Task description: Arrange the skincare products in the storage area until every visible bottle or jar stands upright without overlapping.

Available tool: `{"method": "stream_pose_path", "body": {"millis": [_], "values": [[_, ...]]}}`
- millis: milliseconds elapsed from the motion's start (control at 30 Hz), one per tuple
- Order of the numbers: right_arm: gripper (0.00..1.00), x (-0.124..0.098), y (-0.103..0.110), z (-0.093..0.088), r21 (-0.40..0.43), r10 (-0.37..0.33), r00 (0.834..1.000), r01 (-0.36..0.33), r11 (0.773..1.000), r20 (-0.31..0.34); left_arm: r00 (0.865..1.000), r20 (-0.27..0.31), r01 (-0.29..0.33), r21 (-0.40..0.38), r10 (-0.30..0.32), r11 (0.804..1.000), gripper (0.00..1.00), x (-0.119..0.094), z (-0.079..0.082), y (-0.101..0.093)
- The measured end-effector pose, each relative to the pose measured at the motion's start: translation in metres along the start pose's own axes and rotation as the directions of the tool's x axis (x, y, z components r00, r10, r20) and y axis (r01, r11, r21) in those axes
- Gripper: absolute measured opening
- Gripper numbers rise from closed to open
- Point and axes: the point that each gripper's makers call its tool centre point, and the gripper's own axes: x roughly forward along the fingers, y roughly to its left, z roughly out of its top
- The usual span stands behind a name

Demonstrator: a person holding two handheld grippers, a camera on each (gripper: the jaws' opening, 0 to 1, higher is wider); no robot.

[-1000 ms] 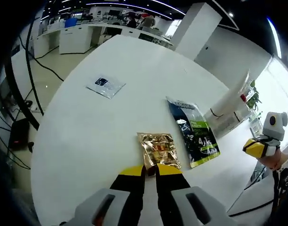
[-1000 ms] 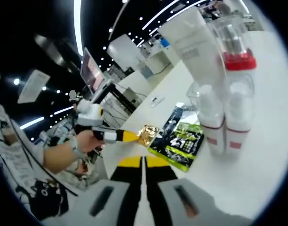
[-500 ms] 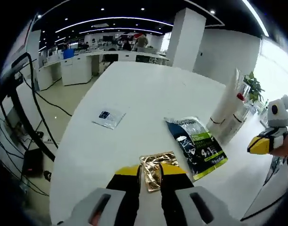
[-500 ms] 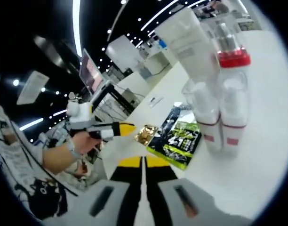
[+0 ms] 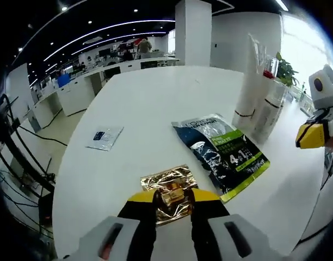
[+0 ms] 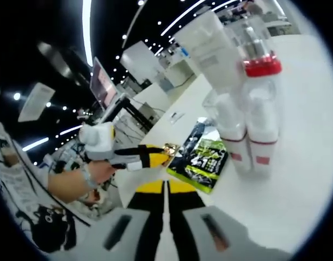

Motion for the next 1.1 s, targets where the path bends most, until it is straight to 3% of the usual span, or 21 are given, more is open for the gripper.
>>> {"method": "stream_pose_path", "body": {"millis": [1100], "values": [[0.01, 0.0006, -0.0016, -0.0034, 0.007, 0.000, 1.000, 0.000, 1.000, -0.009, 0.999, 0.029, -0.020, -0.014, 0.021, 1.000, 0.22, -0.0080, -0.0066, -0.0006]]}}
